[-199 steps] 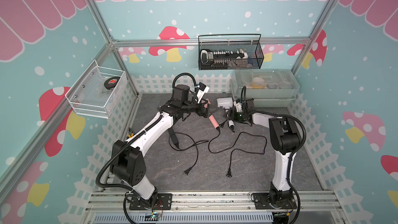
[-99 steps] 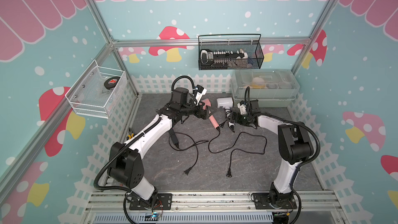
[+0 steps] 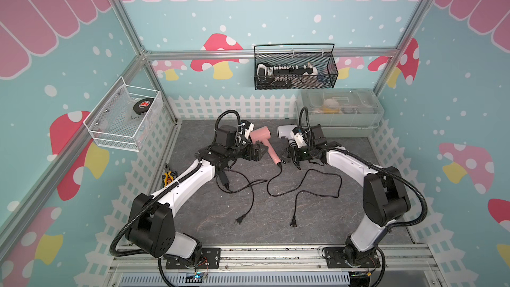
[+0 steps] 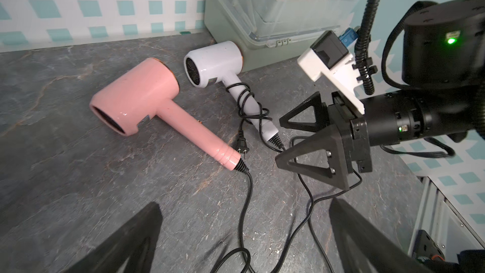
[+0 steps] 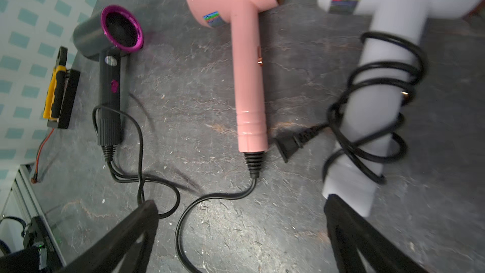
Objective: Wrap the cord around the hair dryer
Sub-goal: Pick up the hair dryer from the center of the board.
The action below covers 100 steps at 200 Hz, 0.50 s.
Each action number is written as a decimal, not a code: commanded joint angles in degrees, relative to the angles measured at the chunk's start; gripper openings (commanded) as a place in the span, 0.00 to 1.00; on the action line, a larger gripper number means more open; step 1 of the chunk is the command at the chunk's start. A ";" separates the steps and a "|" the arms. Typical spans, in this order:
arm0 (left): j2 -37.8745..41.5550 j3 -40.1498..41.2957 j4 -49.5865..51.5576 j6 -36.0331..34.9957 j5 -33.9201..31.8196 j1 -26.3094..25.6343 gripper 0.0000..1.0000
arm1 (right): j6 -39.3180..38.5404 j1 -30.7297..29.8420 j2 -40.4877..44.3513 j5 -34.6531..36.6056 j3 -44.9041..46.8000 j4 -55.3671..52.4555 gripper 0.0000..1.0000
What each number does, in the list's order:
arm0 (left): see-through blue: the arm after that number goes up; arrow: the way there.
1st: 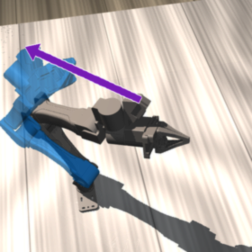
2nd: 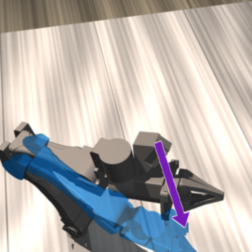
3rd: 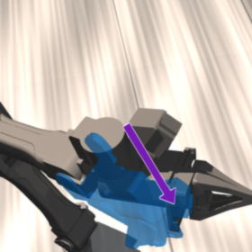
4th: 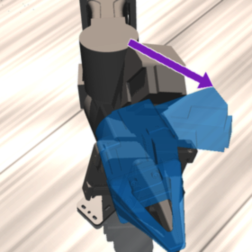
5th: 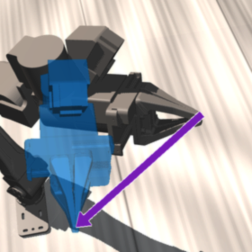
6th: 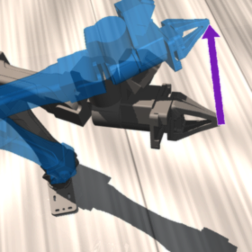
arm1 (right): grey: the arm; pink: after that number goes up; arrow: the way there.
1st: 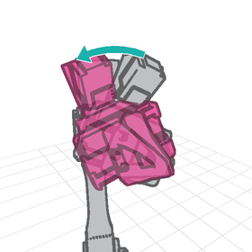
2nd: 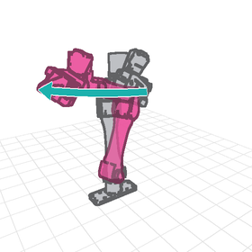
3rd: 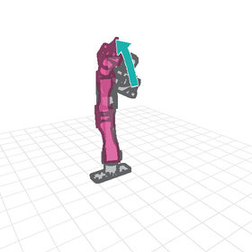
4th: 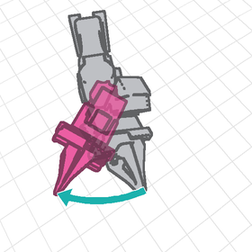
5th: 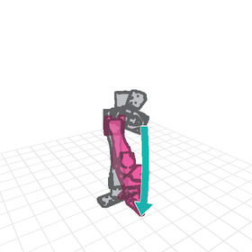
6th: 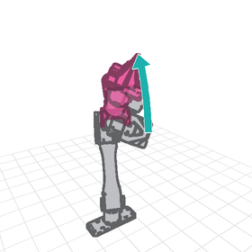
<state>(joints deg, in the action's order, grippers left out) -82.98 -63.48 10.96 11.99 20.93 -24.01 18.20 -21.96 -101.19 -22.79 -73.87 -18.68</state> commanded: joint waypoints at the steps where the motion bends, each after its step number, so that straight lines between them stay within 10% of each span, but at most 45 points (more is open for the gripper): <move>1: 3.53 1.53 0.15 2.11 -4.29 0.25 0.99 | -4.41 -2.15 -5.19 0.86 -7.17 -4.03 0.99; 100: 6.91 5.33 1.98 4.70 -3.11 6.15 0.99 | -6.95 -6.73 -31.47 13.67 -37.26 -18.72 0.78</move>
<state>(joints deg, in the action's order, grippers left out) -76.47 -58.19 12.25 15.49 17.54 -18.46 12.75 -27.92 -129.73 -12.95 -106.48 -31.94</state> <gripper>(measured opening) 0.990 0.800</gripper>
